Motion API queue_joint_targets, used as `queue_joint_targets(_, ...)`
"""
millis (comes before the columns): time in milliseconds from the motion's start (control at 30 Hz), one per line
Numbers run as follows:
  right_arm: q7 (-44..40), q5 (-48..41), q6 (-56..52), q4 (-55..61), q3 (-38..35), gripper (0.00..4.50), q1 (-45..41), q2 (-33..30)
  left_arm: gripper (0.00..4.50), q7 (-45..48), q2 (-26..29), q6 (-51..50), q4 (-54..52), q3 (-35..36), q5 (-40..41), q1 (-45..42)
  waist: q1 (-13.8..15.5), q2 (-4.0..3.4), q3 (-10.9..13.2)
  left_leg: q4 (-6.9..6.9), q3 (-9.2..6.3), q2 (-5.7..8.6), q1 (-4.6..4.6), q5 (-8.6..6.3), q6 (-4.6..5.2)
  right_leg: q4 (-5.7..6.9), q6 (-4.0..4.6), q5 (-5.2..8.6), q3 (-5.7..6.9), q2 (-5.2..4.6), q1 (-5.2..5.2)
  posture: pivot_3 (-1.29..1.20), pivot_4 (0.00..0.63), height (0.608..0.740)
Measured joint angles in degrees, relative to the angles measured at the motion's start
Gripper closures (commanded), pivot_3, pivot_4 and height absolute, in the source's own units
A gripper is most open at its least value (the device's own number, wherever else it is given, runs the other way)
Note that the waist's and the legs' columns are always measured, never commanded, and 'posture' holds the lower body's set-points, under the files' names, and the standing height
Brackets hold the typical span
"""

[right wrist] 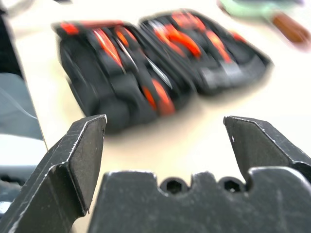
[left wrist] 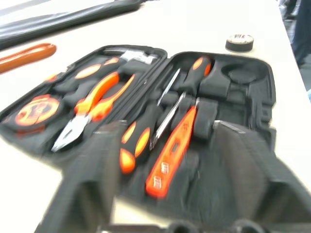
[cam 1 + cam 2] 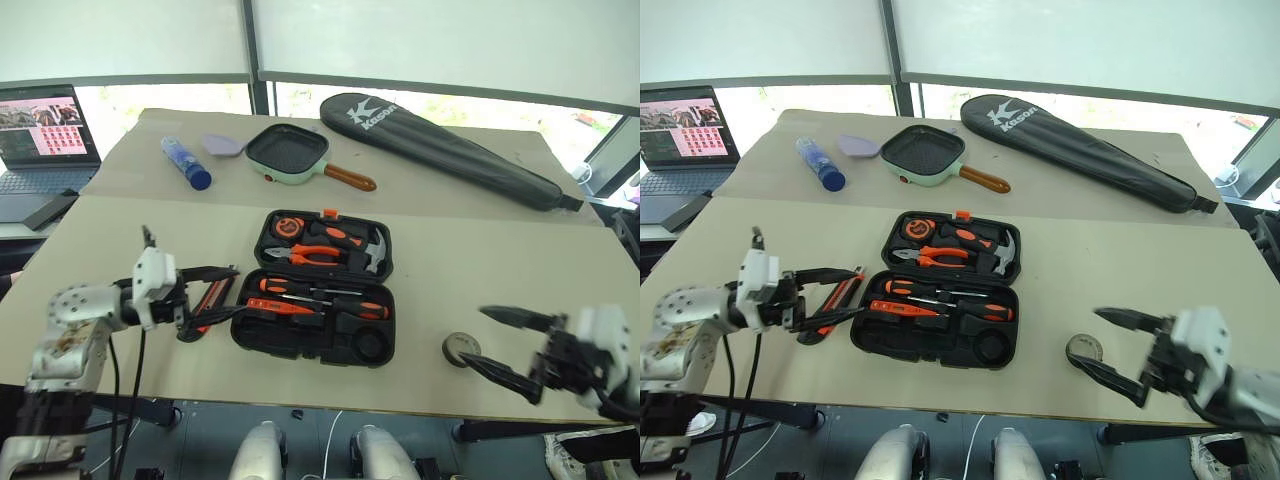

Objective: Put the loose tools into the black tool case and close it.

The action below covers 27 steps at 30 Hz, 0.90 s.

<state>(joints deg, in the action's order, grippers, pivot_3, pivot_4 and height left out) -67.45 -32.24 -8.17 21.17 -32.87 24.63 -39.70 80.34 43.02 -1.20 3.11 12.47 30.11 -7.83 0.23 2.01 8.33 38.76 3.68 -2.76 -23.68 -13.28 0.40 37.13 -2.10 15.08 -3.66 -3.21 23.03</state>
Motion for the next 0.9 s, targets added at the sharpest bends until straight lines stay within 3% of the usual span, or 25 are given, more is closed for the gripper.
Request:
queue_joint_targets(233,-1.25,-0.75,7.10,-0.05,-2.38,0.00,2.24,3.32,0.01,-1.29,0.84,-0.07,0.07,9.32,3.88,8.09,-1.10,0.00,0.00,-0.10,-0.01,-0.15,0.51,0.01,-0.04,0.02,0.14,0.07,-0.02,0.04,-0.31,0.00,0.150,0.740)
queue_joint_targets(333,-2.17,-0.72,9.89,-0.20,-2.10,0.00,2.39,4.43,0.01,-2.48,2.63,2.24,5.82,16.27,3.08,14.26,-1.43,0.00,0.00,-0.37,0.01,-0.15,0.70,0.01,-0.04,-0.04,0.17,0.09,-0.19,0.02,-0.31,0.00,0.150,0.740)
queue_joint_targets(600,-3.54,-0.63,13.84,-1.57,3.27,0.00,-2.30,5.33,0.01,-4.46,3.93,3.06,12.32,26.27,1.35,28.15,-0.50,0.21,-0.06,-0.43,0.03,-0.17,0.79,-0.03,-0.11,-0.08,0.41,0.28,-0.13,-0.27,-0.08,0.00,0.150,0.740)
queue_joint_targets(733,-1.99,-0.51,13.77,-1.66,7.47,0.00,-7.28,5.38,0.01,-7.92,4.76,-4.58,7.68,26.79,1.53,31.48,-0.35,0.23,-0.08,-0.43,0.03,-0.18,0.76,-0.05,-0.15,-0.06,0.47,0.29,-0.14,-0.29,-0.04,0.00,0.150,0.740)
queue_joint_targets(900,3.01,-4.98,6.76,4.01,15.41,0.00,-17.14,5.29,0.01,-15.84,7.02,-20.40,-4.85,25.15,4.71,28.95,-0.51,0.19,-0.05,-0.45,0.01,-0.20,0.68,-0.03,-0.13,0.02,0.20,0.10,-0.15,-0.25,-0.02,0.00,0.150,0.740)
